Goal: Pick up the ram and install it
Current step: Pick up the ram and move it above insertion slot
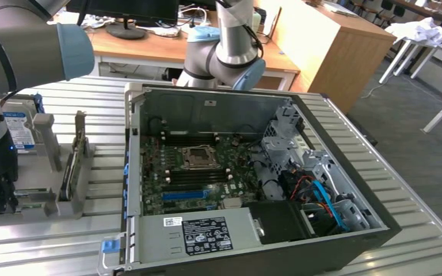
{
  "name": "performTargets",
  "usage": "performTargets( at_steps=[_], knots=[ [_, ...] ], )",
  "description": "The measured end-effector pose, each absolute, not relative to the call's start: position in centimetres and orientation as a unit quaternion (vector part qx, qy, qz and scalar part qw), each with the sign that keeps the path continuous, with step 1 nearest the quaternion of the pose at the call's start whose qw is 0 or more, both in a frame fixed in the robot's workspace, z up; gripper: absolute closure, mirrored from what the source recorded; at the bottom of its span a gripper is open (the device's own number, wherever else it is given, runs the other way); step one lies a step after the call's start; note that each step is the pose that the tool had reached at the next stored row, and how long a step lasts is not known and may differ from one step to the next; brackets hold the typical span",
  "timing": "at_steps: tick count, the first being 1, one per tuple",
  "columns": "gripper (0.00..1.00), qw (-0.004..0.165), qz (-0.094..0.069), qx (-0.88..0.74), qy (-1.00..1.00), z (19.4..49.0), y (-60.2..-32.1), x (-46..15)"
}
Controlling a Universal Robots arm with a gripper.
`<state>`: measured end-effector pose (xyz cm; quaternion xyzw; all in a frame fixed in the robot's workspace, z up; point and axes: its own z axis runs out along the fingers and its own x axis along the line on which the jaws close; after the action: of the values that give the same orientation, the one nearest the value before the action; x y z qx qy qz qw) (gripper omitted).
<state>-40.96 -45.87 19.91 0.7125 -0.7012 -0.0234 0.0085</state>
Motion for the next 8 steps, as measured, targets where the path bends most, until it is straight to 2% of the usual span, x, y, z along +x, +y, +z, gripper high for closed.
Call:
performTargets(
  at_steps=[3, 4, 8],
  knots=[
    [0.83, 0.008, -0.023, 0.713, -0.701, 19.91, -45.86, -40.96],
    [0.88, 0.008, -0.023, 0.713, -0.701, 19.92, -45.87, -40.96],
    [0.88, 0.008, -0.023, 0.713, -0.701, 19.91, -45.87, -40.96]
  ],
)
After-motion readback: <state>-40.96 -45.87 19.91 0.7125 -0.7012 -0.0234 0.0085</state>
